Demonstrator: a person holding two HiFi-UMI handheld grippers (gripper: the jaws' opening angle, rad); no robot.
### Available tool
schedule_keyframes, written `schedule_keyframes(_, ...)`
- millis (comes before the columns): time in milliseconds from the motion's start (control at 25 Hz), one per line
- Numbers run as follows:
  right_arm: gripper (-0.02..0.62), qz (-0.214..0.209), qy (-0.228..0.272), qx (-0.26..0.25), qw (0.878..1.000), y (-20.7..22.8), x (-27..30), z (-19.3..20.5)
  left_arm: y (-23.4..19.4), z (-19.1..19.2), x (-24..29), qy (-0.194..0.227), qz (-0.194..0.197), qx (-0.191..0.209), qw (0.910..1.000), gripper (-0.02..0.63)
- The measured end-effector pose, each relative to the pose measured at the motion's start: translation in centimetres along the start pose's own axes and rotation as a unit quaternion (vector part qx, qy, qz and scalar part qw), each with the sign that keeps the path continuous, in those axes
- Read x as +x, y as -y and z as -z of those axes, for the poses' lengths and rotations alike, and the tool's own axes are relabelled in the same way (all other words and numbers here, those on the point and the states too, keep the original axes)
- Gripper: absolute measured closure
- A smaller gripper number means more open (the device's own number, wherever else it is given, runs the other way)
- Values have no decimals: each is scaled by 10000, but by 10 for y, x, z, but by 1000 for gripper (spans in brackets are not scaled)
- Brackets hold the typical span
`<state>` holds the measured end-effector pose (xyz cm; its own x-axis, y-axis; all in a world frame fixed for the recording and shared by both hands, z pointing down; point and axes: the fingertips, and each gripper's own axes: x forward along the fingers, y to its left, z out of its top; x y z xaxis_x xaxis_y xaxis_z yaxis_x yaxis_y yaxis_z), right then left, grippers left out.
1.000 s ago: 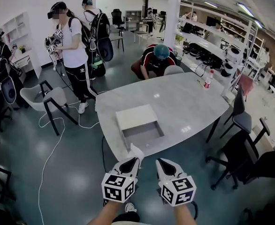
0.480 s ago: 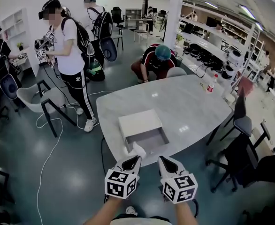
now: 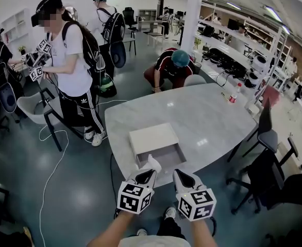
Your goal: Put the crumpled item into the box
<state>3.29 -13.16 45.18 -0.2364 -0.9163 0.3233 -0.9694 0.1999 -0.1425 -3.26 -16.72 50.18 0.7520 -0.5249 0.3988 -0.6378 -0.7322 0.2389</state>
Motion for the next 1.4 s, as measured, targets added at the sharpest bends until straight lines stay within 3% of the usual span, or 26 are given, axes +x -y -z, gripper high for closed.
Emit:
schedule_keyframes(400, 591, -277, -159, -17, 9995, 30, 50, 12, -20, 25, 62, -616, -64, 432, 9971, 589)
schedule_keyframes(640, 591, -481, -315, 3, 9983, 79, 70, 5, -11, 22, 119, -1039, -121, 626, 9925, 589)
schedule_keyframes(1400, 591, -1144, -706, -47, 9909, 125, 132, 14, -37, 64, 196, -2481, -212, 1384, 9586, 588)
